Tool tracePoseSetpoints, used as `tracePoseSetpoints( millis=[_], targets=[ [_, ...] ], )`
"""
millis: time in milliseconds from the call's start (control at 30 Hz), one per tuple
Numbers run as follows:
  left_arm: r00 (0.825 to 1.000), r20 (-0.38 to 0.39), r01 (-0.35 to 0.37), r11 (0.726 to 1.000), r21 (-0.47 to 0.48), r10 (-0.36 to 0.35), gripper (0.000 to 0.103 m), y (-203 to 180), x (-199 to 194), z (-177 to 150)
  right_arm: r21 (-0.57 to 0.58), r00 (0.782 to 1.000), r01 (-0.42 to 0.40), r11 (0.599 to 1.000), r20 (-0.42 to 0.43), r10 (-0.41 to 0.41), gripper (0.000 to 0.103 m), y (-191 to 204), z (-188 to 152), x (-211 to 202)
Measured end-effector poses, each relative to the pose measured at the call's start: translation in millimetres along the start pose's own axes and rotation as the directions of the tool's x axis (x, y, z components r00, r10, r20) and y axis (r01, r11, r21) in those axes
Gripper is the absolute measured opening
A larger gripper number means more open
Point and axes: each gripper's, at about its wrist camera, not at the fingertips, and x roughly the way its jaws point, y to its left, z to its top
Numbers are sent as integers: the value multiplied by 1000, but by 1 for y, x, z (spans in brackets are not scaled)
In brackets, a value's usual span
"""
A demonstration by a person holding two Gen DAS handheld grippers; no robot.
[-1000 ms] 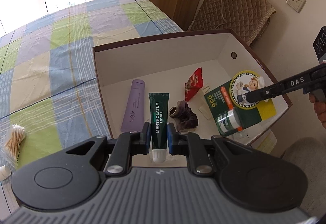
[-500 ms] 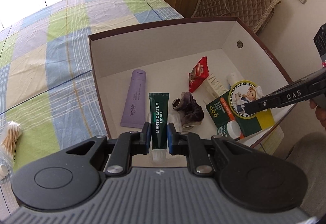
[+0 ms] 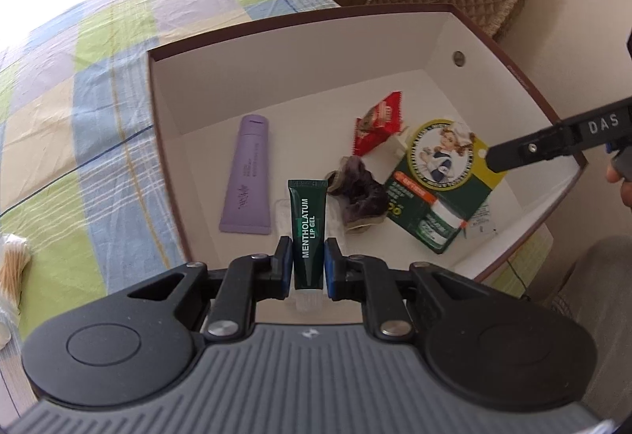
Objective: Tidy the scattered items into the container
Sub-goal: 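Open both grippers to drop the lip balm and jar card into the box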
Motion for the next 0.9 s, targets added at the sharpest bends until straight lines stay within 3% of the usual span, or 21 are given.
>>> tracePoseSetpoints(
  millis=[233,300,367,567,900],
  targets=[
    [999,-9,41,998,41,-40,13,-26,11,14,-51,999,43,998,21,-42,85,3,1,-8],
    [999,-14,51,998,47,-50,20,-33,15,17,-103,997,73,992,21,-71,85,8,0,-10],
    [999,-23,45,997,57,-44,37,-40,19,19,-164,995,100,981,22,-98,85,13,-2,-12],
    [999,-40,26,998,52,-24,66,-49,22,19,-294,988,154,943,33,-151,85,28,-12,-19],
    [998,-35,-47,998,43,49,83,-47,-3,9,-310,977,213,927,75,-199,85,49,-34,-29]
  ],
)
